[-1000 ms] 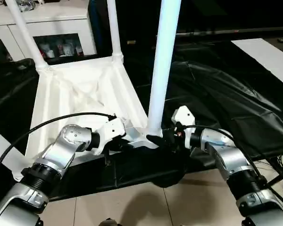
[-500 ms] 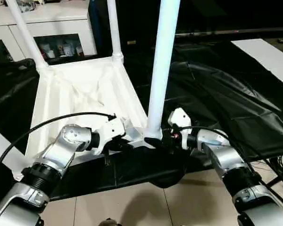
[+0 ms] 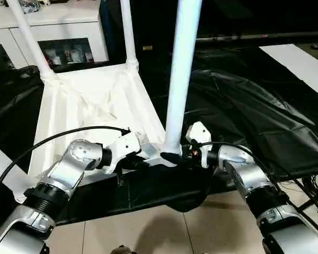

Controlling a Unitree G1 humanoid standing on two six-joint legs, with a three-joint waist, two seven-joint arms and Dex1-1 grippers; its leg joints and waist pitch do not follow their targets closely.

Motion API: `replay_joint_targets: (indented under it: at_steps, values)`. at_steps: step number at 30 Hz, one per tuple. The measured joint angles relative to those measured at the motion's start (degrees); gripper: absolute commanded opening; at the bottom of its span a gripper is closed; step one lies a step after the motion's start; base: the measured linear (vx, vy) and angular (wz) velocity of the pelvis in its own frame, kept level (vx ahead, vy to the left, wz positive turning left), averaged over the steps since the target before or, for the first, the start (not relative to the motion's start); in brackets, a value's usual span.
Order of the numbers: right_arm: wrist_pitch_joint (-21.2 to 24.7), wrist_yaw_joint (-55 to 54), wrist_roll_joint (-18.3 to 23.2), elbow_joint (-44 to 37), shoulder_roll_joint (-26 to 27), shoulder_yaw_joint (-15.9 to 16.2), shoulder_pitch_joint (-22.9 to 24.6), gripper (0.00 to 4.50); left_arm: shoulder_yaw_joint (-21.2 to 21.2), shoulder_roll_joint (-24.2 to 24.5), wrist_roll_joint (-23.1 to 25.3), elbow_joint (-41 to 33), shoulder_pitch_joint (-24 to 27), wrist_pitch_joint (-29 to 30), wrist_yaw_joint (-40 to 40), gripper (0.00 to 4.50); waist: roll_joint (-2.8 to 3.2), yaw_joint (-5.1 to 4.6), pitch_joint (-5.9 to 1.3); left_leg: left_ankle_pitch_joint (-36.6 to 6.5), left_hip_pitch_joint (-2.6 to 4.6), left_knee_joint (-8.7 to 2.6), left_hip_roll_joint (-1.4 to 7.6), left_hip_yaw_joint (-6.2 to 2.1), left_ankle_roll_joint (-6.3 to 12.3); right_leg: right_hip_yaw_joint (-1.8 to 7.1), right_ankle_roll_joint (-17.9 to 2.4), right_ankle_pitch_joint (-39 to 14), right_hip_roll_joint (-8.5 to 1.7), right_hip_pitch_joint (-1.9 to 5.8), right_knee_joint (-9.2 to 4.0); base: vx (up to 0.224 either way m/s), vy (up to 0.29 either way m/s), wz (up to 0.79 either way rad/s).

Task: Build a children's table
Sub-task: Rotate leg to tighten

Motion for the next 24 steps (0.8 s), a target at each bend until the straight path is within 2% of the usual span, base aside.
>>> replay_joint_targets:
  at_steps: [10, 12, 16, 19, 24]
  values:
    - [-1.05, -0.1, -0.05, 1.26, 0.54, -0.33, -0.2, 2.79, 0.33, -0.02, 0.31, 0.29, 0.0, 0.0, -0.22, 0.0, -0.03, -0.04, 0.01, 0.0, 0.02, 0.0, 0.0, 0.0, 0.0, 0.0, 0.0, 0.0, 0.0, 0.0, 0.02, 0.0, 0.0, 0.0]
    - [-1.1, -3.19, -0.55, 2.55, 1.33, -0.62, -0.58, 2.79, 0.51, -0.91, 0.98, 1.41, -0.55, 0.13, 1.7, 0.0, -0.06, -0.06, -0.01, 0.0, 0.06, 0.0, 0.0, 0.0, 0.0, 0.02, 0.0, 0.0, 0.0, 0.04, 0.07, 0.0, 0.0, 0.0]
    - [0.92, -16.77, -1.37, 5.98, 4.69, -3.57, -2.26, 2.78, 1.26, -6.29, 3.12, 6.92, -4.15, 2.33, 9.49, 0.0, -0.08, -0.13, -0.03, 0.0, 0.27, 0.02, -0.04, 0.07, -0.01, 0.05, 0.0, 0.0, -0.08, 0.17, 0.07, 0.0, 0.0, 0.0]
    - [2.35, -26.83, -1.62, 8.15, 6.85, -5.37, -3.43, 2.77, 1.6, -10.7, 4.27, 10.71, -6.71, 4.5, 15.28, 0.0, -0.06, -0.13, -0.04, 0.0, 0.81, -0.01, -0.12, 0.15, 0.0, -0.05, 0.06, -0.03, -0.35, 0.46, 0.0, 0.0, 0.0, 0.0]
    - [4.42, -39.96, -1.8, 12.94, 9.25, -7.9, -7.3, 2.77, 2.09, -17.55, 5.18, 16.76, -11.13, 7.81, 23.71, 0.0, 0.05, -0.3, -0.11, -0.01, 0.83, -0.25, -0.31, 0.27, 0.04, -0.35, 0.1, -0.06, -0.79, 0.8, -0.87, 0.0, 0.0, 0.0]
